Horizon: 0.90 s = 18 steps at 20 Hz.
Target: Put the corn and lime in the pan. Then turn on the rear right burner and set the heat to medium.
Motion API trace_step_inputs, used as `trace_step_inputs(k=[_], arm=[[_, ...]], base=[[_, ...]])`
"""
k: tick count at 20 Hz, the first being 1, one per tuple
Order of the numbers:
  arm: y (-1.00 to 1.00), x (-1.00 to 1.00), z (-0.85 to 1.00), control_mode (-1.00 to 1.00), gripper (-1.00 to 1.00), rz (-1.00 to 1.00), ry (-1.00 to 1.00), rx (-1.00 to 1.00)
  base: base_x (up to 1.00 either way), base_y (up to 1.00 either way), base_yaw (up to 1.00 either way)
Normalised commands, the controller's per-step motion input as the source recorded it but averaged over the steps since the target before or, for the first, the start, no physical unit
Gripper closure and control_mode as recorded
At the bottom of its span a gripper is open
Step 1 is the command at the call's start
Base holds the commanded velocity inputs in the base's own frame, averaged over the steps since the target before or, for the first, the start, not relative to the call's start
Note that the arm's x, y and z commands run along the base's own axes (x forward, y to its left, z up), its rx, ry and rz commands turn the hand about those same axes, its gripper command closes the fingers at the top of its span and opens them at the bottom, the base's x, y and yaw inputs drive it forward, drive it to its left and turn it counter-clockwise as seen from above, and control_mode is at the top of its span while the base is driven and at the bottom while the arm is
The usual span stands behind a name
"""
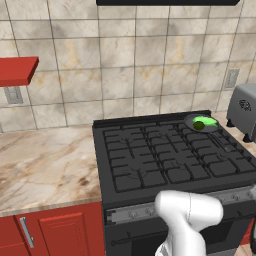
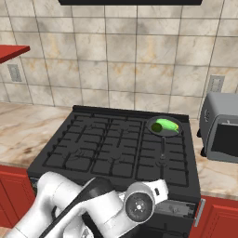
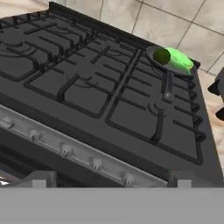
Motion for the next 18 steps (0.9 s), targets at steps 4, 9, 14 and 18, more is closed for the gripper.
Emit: trace_step_inputs(k=[4, 9, 14, 18], arm=[[-0.21, 0.00, -0.51, -1.00, -1.00, 0.00, -0.48, 0.07], [-0.23, 0.00, -0.42, -1.00, -1.00, 0.00, -0.38, 0.05], [-0.07, 0.00, -0.54, -1.00, -1.00, 0.00, -0.28, 0.10], [-0.19, 0.02, -0.45, -1.00, -1.00, 0.00, -0.14, 0.15]], base=[[0.00, 0.00, 0.00], [0.00, 0.00, 0.00], [0.00, 0.00, 0.00], [0.00, 0.00, 0.00]])
